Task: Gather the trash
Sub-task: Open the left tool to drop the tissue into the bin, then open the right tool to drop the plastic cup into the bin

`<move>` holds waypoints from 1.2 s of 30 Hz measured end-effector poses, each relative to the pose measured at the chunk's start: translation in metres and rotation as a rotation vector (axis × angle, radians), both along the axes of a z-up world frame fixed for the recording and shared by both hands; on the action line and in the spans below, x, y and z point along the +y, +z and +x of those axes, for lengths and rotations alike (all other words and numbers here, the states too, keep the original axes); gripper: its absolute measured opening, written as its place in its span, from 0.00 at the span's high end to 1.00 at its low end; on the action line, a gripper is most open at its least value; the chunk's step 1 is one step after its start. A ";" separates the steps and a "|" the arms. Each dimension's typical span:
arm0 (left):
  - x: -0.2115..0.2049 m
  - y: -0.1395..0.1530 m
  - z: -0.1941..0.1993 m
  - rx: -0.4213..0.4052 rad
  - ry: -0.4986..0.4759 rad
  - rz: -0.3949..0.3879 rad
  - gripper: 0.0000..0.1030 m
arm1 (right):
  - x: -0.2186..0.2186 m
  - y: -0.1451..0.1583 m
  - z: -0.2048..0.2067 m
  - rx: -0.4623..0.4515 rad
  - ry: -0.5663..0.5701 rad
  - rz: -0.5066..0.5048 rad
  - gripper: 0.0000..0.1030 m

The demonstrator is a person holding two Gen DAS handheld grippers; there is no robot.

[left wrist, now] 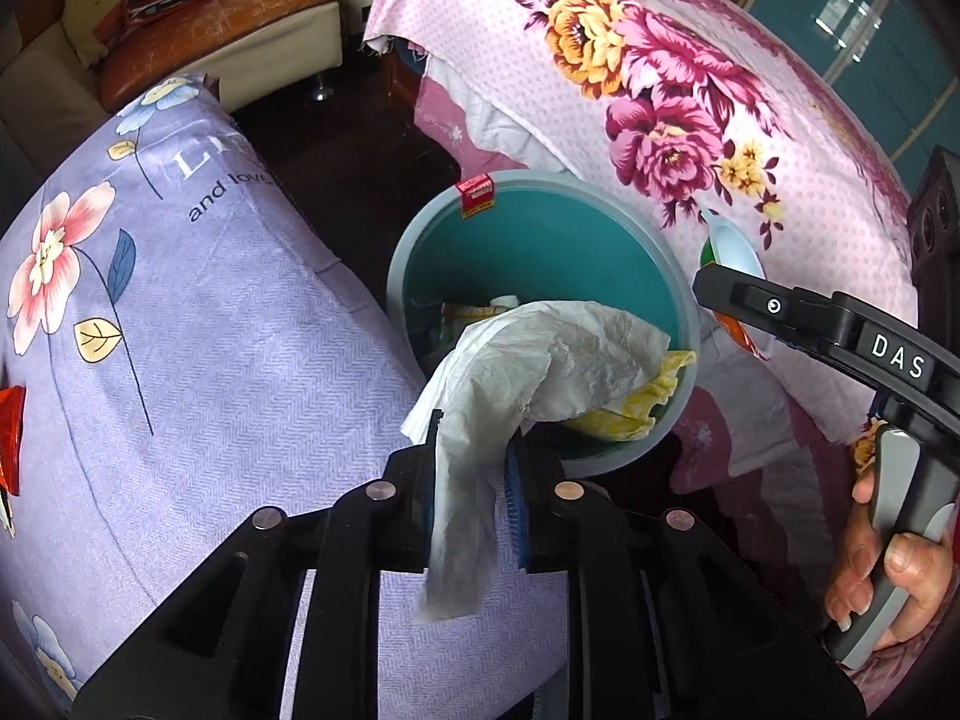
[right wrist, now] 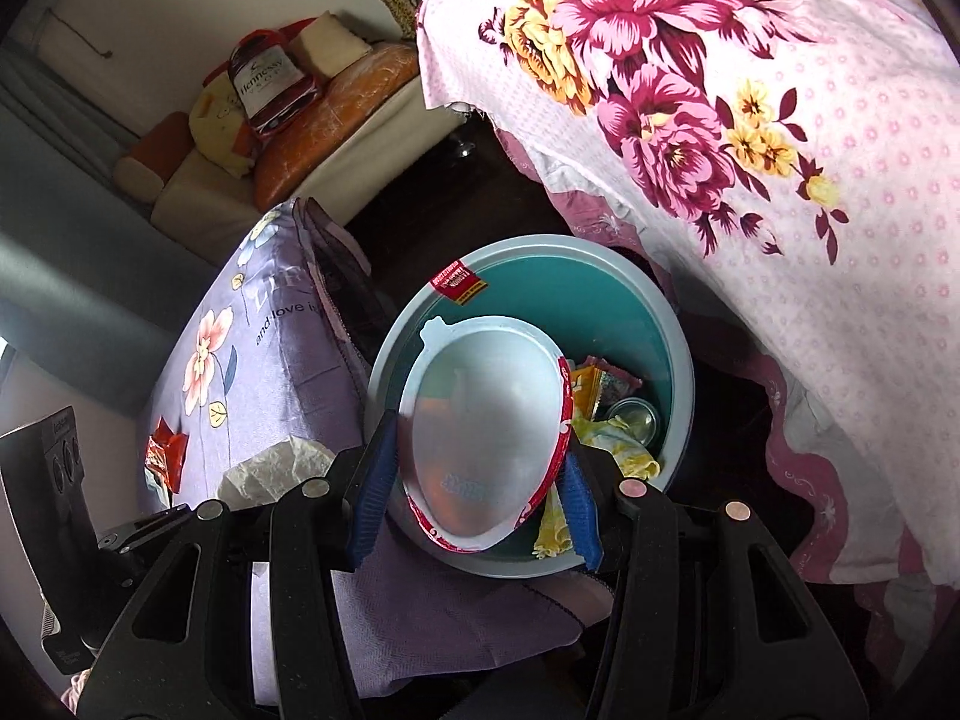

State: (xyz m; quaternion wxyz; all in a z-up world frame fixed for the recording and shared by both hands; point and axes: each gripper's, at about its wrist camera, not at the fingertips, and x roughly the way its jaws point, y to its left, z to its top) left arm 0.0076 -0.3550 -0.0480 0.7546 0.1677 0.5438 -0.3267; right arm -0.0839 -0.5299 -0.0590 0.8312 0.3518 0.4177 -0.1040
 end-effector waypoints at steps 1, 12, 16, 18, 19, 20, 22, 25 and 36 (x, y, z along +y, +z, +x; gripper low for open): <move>-0.002 -0.002 -0.001 -0.009 0.000 0.009 0.60 | -0.002 -0.001 -0.001 0.001 -0.002 0.004 0.54; 0.010 -0.015 0.007 0.002 0.060 0.030 0.16 | -0.002 -0.015 0.004 0.023 0.012 0.026 0.54; 0.018 -0.016 0.010 0.012 0.076 0.028 0.13 | 0.004 -0.019 0.010 0.034 0.025 0.029 0.54; 0.020 -0.015 0.010 0.010 0.076 0.027 0.12 | 0.006 -0.019 0.013 0.039 0.032 0.030 0.54; 0.020 -0.015 0.010 0.006 0.076 0.027 0.12 | 0.007 -0.020 0.014 0.040 0.035 0.030 0.54; 0.020 -0.014 0.009 0.001 0.075 0.026 0.12 | 0.008 -0.019 0.016 0.041 0.037 0.029 0.54; 0.021 -0.012 0.008 -0.007 0.070 0.023 0.12 | 0.010 -0.019 0.018 0.043 0.041 0.026 0.54; 0.022 -0.011 0.007 -0.012 0.066 0.023 0.11 | 0.012 -0.019 0.020 0.047 0.045 0.021 0.54; 0.033 -0.015 0.012 0.012 0.098 0.003 0.11 | 0.019 -0.017 0.032 0.068 0.066 -0.003 0.54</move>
